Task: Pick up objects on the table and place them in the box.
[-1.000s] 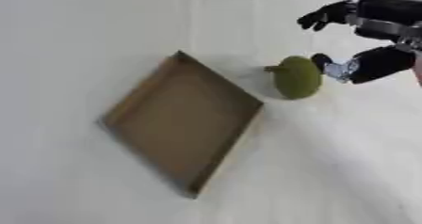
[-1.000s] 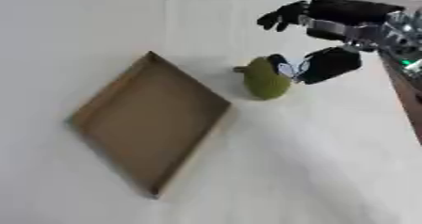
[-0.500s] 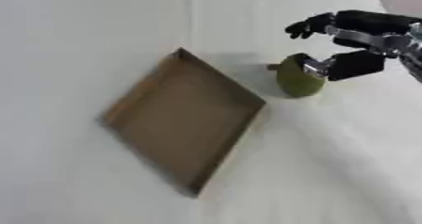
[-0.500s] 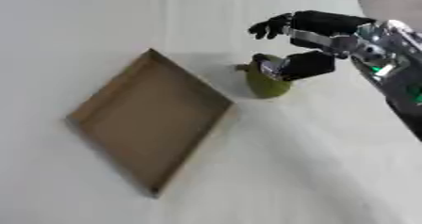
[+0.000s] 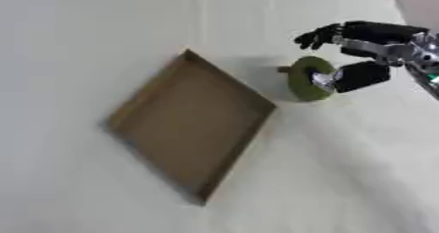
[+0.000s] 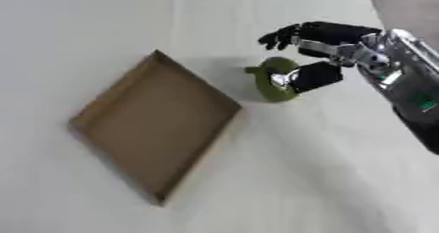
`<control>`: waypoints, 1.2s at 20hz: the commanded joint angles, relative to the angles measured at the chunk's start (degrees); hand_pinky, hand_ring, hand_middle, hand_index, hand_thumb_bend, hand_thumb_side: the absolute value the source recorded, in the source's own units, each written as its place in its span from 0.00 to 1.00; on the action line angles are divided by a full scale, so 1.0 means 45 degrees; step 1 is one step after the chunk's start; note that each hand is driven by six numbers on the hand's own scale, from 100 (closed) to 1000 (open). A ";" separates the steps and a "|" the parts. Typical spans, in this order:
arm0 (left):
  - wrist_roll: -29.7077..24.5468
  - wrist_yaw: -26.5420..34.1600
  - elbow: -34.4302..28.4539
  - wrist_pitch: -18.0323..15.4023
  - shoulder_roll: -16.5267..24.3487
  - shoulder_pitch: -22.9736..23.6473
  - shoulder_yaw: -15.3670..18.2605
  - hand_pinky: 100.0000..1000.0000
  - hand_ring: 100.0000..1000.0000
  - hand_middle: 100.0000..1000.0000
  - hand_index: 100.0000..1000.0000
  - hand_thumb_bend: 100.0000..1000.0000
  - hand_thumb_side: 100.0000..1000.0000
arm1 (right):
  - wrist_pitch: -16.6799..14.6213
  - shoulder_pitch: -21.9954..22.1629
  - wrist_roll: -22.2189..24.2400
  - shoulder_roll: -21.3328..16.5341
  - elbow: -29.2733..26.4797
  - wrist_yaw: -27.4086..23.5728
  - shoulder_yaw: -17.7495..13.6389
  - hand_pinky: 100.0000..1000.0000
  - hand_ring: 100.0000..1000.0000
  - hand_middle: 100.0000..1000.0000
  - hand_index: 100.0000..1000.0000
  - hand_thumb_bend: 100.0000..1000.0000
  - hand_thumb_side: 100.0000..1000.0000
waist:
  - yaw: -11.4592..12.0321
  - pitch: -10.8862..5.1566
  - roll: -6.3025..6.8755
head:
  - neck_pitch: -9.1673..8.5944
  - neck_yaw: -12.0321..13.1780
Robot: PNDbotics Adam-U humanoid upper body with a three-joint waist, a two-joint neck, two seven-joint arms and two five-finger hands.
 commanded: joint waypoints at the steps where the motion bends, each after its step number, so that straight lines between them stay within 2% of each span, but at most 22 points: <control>1: -0.0063 0.0014 -0.0244 0.0004 0.0266 -0.0112 0.0135 0.67 0.70 0.65 0.80 0.00 0.59 | -0.0104 -0.0039 0.0144 -0.0466 0.0059 -0.0120 -0.0178 0.92 0.86 0.85 1.00 0.00 0.61 | -0.0007 -0.0244 0.0023 | 0.0022 -0.0021; 16: -0.0076 0.0042 -0.0244 0.0005 0.0221 -0.0114 0.0137 0.67 0.70 0.65 0.80 0.00 0.59 | 0.0053 0.0234 0.0609 -0.0603 0.0836 0.0604 -0.0225 0.91 0.86 0.85 1.00 0.00 0.51 | 0.0012 -0.0226 0.0035 | -0.0003 -0.0013; 22: -0.0112 0.0070 -0.0244 0.0006 0.0188 -0.0118 0.0120 0.67 0.70 0.65 0.80 0.00 0.59 | 0.0015 0.0121 0.0750 -0.0548 0.0950 0.1418 -0.0108 0.90 0.86 0.85 1.00 0.00 0.40 | 0.0063 -0.0221 0.0047 | -0.0021 -0.0025; 24: -0.0127 0.0082 -0.0244 0.0007 0.0176 -0.0124 0.0112 0.67 0.70 0.65 0.80 0.00 0.59 | -0.0055 0.0057 0.0773 -0.0488 0.0965 0.1649 -0.0048 0.89 0.84 0.83 0.97 0.03 0.29 | 0.0094 -0.0212 0.0058 | -0.0025 -0.0031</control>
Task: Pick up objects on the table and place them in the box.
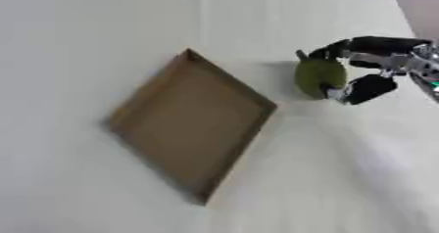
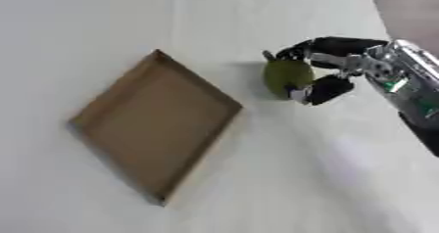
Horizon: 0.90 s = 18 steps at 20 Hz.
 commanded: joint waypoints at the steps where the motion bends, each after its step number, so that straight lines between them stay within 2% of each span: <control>1: -0.0068 0.0030 -0.0244 -0.0011 0.0183 -0.0119 0.0107 0.67 0.70 0.65 0.80 0.00 0.59 | -0.0080 -0.0190 0.0049 -0.0321 0.0038 0.0420 -0.0002 0.89 0.84 0.82 0.95 0.03 0.26 | 0.0034 -0.0220 0.0062 | -0.0024 -0.0034; 3: -0.0077 0.0039 -0.0244 -0.0012 0.0174 -0.0118 0.0103 0.67 0.70 0.65 0.80 0.00 0.59 | -0.0057 -0.0261 -0.0101 -0.0261 0.0042 0.0497 0.0039 0.88 0.83 0.81 0.92 0.04 0.15 | 0.0056 -0.0217 0.0071 | -0.0023 -0.0043; 5: -0.0087 0.0046 -0.0244 -0.0012 0.0167 -0.0124 0.0095 0.67 0.70 0.65 0.80 0.00 0.59 | -0.0007 -0.0342 -0.0303 -0.0207 0.0042 0.0567 0.0110 0.86 0.81 0.77 0.89 0.08 0.00 | 0.0075 -0.0218 0.0077 | -0.0028 -0.0054; 8: -0.0098 0.0054 -0.0244 -0.0011 0.0153 -0.0126 0.0090 0.67 0.70 0.65 0.80 0.00 0.59 | 0.0097 -0.0461 -0.0811 -0.0127 0.0037 0.0863 0.0224 0.83 0.77 0.72 0.85 0.13 0.00 | 0.0109 -0.0222 0.0083 | -0.0042 -0.0071; 11: -0.0093 0.0060 -0.0244 -0.0007 0.0140 -0.0122 0.0097 0.67 0.70 0.65 0.80 0.00 0.59 | 0.0152 -0.0534 -0.1613 -0.0033 -0.0002 0.1087 0.0299 0.80 0.72 0.65 0.79 0.10 0.01 | 0.0127 -0.0225 0.0082 | -0.0049 -0.0100; 13: -0.0095 0.0063 -0.0244 0.0001 0.0134 -0.0128 0.0099 0.67 0.69 0.65 0.80 0.00 0.59 | 0.0138 -0.0558 -0.2059 0.0013 -0.0029 0.1100 0.0368 0.78 0.70 0.59 0.74 0.00 0.02 | 0.0126 -0.0227 0.0078 | -0.0051 -0.0106; 18: -0.0087 0.0056 -0.0244 0.0027 0.0129 -0.0134 0.0126 0.67 0.69 0.65 0.80 0.00 0.59 | 0.0169 -0.0569 -0.3065 -0.0023 -0.0475 0.0216 0.0400 0.74 0.60 0.52 0.66 0.00 0.04 | 0.0094 -0.0236 0.0055 | -0.0046 -0.0071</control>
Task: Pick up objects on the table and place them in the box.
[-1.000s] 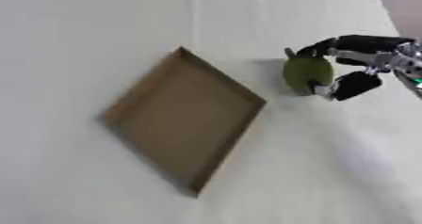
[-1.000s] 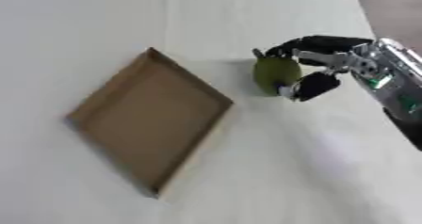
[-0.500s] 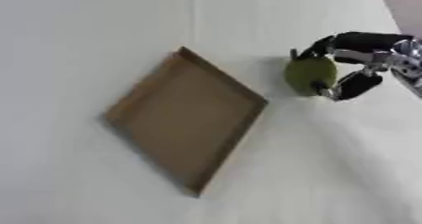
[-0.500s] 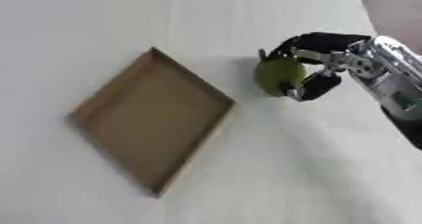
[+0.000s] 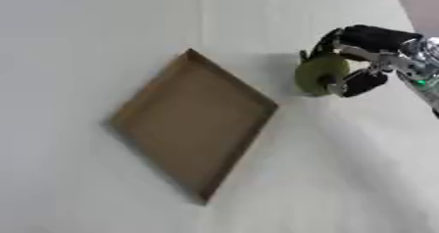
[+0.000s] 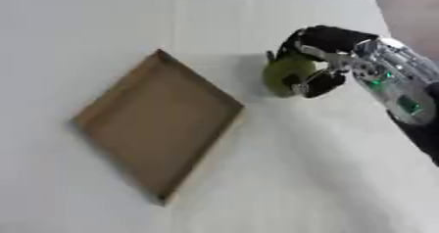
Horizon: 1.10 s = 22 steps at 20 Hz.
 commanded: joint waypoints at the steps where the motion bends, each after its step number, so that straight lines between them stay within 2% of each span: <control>1: -0.0024 -0.0002 -0.0244 0.0019 0.0240 -0.0125 0.0131 0.67 0.69 0.65 0.80 0.00 0.59 | 0.0077 -0.0166 -0.0669 -0.0352 -0.0598 -0.0633 -0.0114 0.74 0.59 0.51 0.65 0.00 0.04 | -0.0028 -0.0243 0.0038 | -0.0041 0.0020; 8: 0.0023 -0.0023 -0.0244 0.0050 0.0270 -0.0111 0.0167 0.67 0.69 0.65 0.80 0.00 0.59 | 0.0165 -0.0026 -0.2122 -0.0756 -0.1948 -0.0866 -0.0430 0.72 0.53 0.49 0.63 0.00 0.01 | -0.0136 -0.0304 0.0005 | 0.0007 0.0079; 16: 0.0079 -0.0080 -0.0244 0.0065 0.0303 -0.0031 0.0188 0.67 0.69 0.65 0.80 0.00 0.59 | -0.0486 -0.0641 -0.3096 -0.1052 -0.3468 -0.1503 -0.0716 0.73 0.51 0.48 0.61 0.00 0.00 | -0.0223 -0.0370 -0.0002 | 0.0115 0.0147; 19: 0.0082 -0.0081 -0.0244 0.0072 0.0311 -0.0008 0.0181 0.67 0.69 0.64 0.80 0.00 0.59 | -0.0851 -0.1221 -0.3082 -0.0984 -0.3851 -0.1984 -0.0421 0.74 0.50 0.47 0.61 0.00 0.00 | -0.0223 -0.0413 -0.0004 | 0.0148 0.0199; 22: 0.0077 -0.0072 -0.0244 0.0080 0.0318 0.0011 0.0160 0.67 0.69 0.64 0.80 0.00 0.59 | -0.1153 -0.2173 -0.2739 -0.0568 -0.3916 -0.2700 0.0315 0.74 0.48 0.47 0.60 0.00 0.00 | -0.0210 -0.0473 -0.0004 | 0.0167 0.0185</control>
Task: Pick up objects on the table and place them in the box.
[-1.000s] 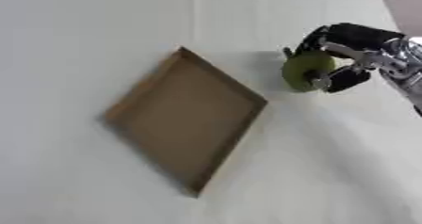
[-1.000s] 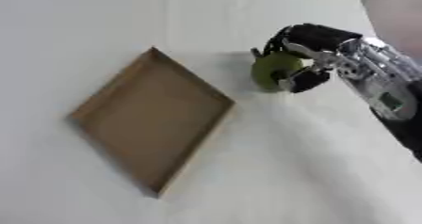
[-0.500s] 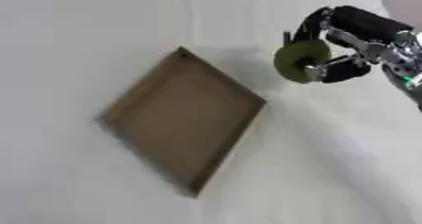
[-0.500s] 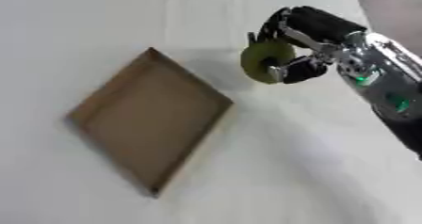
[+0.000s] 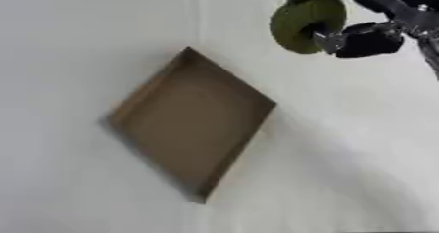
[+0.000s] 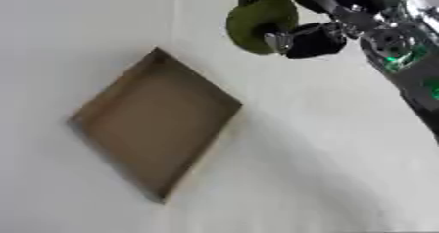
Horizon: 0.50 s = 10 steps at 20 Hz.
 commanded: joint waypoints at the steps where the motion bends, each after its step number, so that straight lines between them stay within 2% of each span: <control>1: 0.0018 -0.0055 -0.0244 0.0018 0.0317 -0.0006 0.0079 0.67 0.69 0.64 0.80 0.00 0.59 | -0.0321 -0.0982 0.0352 0.0189 -0.0241 -0.0789 0.0621 0.74 0.48 0.47 0.60 0.00 0.00 | 0.0011 -0.0356 0.0049 | 0.0053 0.0015; 5: -0.0005 -0.0042 -0.0244 0.0031 0.0298 0.0029 0.0061 0.67 0.69 0.64 0.80 0.00 0.59 | -0.0526 -0.2268 0.0973 0.1340 0.0157 -0.1273 0.1734 0.74 0.47 0.46 0.59 0.00 0.01 | 0.0023 -0.0406 0.0072 | 0.0102 0.0001; 10: -0.0036 -0.0015 -0.0244 0.0046 0.0252 0.0059 0.0050 0.67 0.69 0.64 0.80 0.00 0.59 | -0.0731 -0.3228 0.1508 0.2936 0.0916 -0.0840 0.2854 0.73 0.47 0.46 0.58 0.00 0.02 | 0.0053 -0.0442 0.0109 | 0.0138 -0.0031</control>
